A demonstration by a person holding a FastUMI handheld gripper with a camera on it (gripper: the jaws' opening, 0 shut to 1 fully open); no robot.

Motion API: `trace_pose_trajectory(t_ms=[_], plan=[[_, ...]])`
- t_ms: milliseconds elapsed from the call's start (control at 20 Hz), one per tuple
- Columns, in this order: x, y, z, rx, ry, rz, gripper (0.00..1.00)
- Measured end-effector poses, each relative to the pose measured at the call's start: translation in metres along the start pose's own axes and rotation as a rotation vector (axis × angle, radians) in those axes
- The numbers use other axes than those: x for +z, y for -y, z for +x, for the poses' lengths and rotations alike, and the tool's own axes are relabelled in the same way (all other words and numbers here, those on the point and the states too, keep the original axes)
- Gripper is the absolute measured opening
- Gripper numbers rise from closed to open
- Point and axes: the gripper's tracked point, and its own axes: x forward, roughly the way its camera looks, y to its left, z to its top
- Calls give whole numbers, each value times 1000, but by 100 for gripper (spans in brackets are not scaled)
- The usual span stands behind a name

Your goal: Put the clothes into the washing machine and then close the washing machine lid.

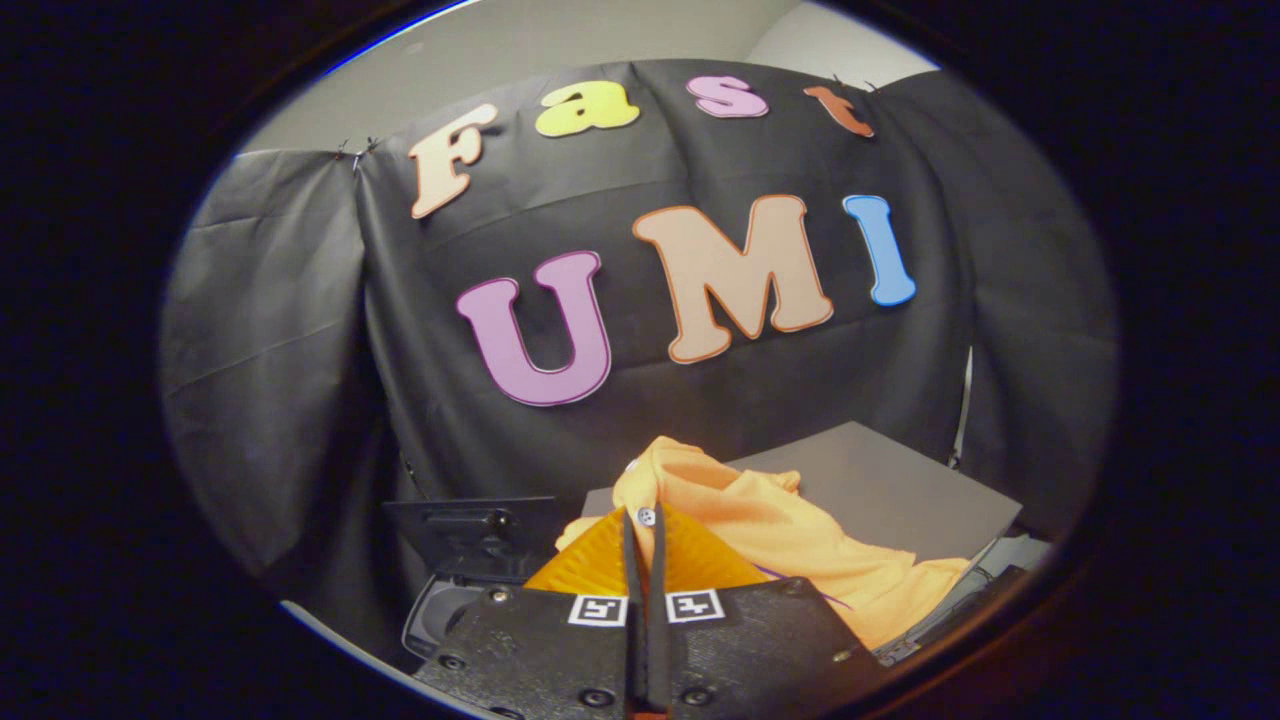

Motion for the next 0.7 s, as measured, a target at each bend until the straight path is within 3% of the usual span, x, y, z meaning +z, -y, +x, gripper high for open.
trace_pose_trajectory(t_ms=[700], plan=[[-45, -187, 33, 225, 32, 13, 0]])
